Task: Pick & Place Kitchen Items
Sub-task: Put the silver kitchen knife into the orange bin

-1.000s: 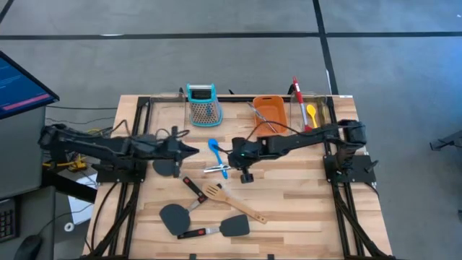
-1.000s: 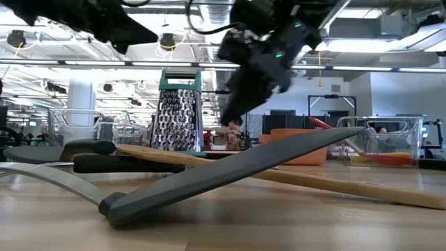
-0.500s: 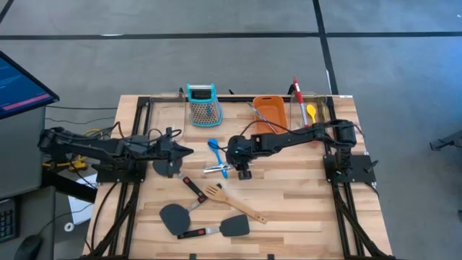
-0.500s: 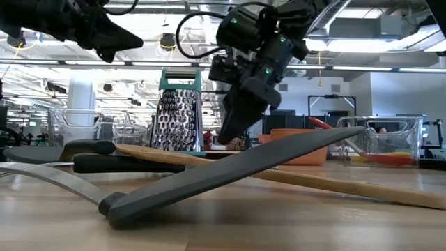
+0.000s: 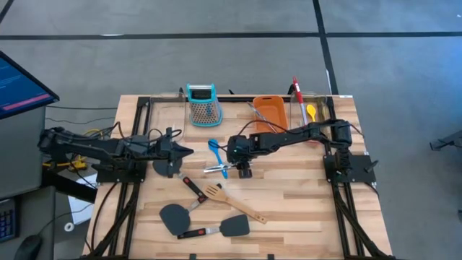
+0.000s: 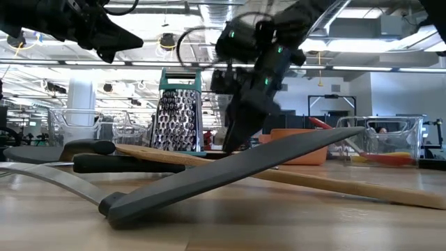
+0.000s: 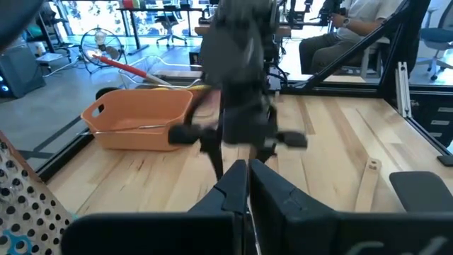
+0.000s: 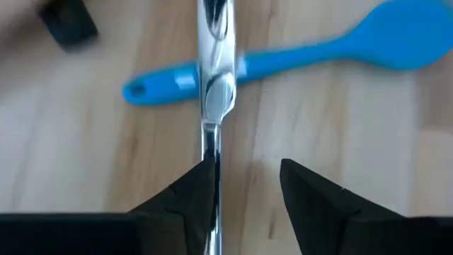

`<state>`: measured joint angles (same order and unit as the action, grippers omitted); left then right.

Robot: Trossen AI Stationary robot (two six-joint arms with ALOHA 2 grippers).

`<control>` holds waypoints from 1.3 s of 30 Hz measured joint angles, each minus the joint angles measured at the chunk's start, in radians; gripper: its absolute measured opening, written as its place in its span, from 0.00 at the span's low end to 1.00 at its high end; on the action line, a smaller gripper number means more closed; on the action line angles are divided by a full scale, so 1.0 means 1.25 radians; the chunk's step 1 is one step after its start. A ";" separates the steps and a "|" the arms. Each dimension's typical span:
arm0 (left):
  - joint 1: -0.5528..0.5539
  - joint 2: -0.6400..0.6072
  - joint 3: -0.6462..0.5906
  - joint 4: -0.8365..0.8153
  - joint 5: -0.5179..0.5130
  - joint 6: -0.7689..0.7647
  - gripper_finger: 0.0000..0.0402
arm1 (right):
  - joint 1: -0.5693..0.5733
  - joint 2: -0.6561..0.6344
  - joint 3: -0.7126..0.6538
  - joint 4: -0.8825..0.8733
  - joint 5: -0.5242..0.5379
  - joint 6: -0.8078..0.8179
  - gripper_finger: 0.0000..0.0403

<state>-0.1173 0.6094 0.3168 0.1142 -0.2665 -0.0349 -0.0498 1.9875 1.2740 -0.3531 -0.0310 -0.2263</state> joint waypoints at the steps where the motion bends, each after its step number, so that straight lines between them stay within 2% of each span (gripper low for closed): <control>1: 0.000 0.000 0.000 0.000 0.000 0.000 0.00 | 0.000 0.002 -0.005 -0.014 -0.004 0.003 0.38; 4: 0.000 0.000 0.000 0.000 0.000 0.000 0.00 | 0.000 0.031 0.004 0.028 -0.021 0.007 0.35; 13: 0.000 0.001 0.000 -0.001 -0.001 0.000 0.00 | 0.000 0.055 0.004 0.024 -0.034 0.015 0.31; 26: 0.000 0.001 0.000 -0.001 -0.003 0.000 0.00 | 0.001 -0.036 -0.003 0.021 -0.028 0.012 0.30; 39: 0.000 0.001 -0.001 -0.001 -0.002 0.000 0.00 | 0.035 -0.040 -0.003 0.004 -0.032 0.035 0.31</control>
<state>-0.1173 0.6106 0.3161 0.1131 -0.2695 -0.0349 -0.0059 1.9377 1.2697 -0.3485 -0.0708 -0.1825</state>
